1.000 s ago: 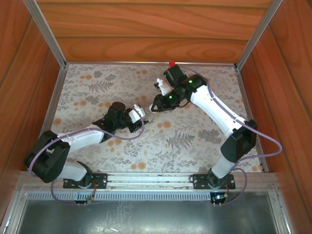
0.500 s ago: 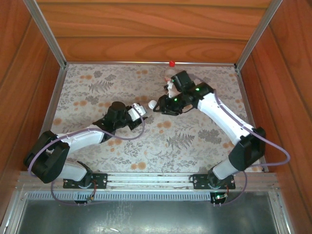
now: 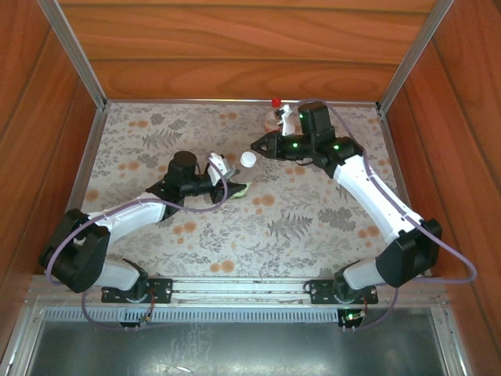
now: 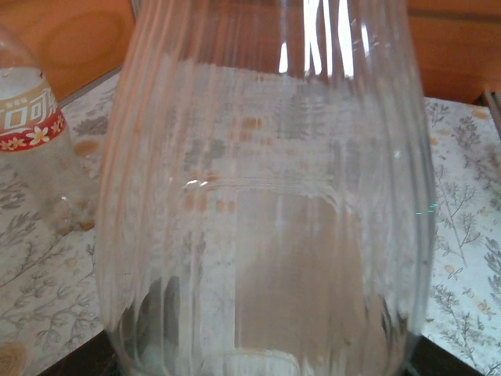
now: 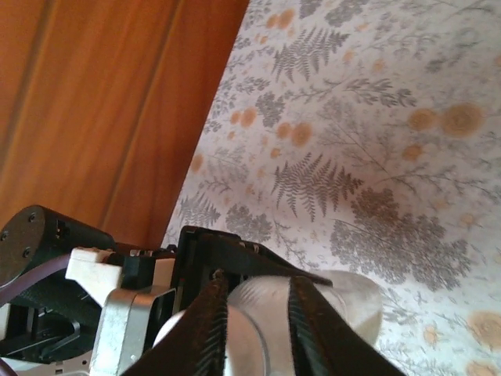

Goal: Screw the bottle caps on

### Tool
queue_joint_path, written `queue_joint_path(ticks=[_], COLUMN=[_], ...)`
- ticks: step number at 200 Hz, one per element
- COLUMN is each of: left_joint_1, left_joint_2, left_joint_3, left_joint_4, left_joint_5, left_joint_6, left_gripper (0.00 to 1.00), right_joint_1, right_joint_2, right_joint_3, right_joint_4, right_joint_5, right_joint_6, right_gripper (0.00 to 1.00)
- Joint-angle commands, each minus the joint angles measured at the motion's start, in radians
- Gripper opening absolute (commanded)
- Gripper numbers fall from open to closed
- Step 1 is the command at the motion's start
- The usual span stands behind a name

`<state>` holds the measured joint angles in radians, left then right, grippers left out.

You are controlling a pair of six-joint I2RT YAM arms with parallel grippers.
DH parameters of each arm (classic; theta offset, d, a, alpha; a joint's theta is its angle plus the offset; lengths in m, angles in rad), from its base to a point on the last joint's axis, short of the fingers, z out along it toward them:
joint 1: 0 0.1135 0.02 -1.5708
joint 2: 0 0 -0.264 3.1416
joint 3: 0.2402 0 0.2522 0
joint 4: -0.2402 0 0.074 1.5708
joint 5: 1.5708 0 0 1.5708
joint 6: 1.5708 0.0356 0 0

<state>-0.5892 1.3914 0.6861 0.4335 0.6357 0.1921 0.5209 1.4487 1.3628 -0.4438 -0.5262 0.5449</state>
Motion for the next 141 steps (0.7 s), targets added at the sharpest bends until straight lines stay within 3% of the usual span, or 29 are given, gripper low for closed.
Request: queue_joint_path(ticks=[1, 31, 63, 81, 107, 141], left_joint_1=[0.006, 0.006, 0.007, 0.007, 0.016, 0.023], left_joint_2=[0.015, 0.027, 0.041, 0.033, 0.038, 0.05], left_joint_3=[0.021, 0.027, 0.029, 0.027, 0.032, 0.038], left_joint_4=[0.036, 0.042, 0.044, 0.049, 0.05, 0.057], left_joint_5=[0.041, 0.007, 0.011, 0.003, -0.042, -0.104], left_joint_6=[-0.059, -0.076, -0.081, -0.08, -0.118, -0.149], left_gripper=[0.5, 0.5, 0.5, 0.5, 0.49, 0.48], right_joint_1=[-0.002, -0.002, -0.003, -0.002, -0.002, -0.002], right_joint_2=[0.014, 0.015, -0.005, -0.002, -0.004, -0.019], right_joint_3=[-0.024, -0.054, -0.086, -0.089, -0.099, -0.128], right_joint_4=[0.113, 0.155, 0.176, 0.174, 0.165, 0.157], right_joint_5=[-0.125, -0.173, -0.166, -0.182, -0.2, -0.253], right_joint_6=[0.058, 0.092, 0.104, 0.106, 0.104, 0.105], right_gripper=[0.23, 0.19, 0.27, 0.24, 0.12, 0.11])
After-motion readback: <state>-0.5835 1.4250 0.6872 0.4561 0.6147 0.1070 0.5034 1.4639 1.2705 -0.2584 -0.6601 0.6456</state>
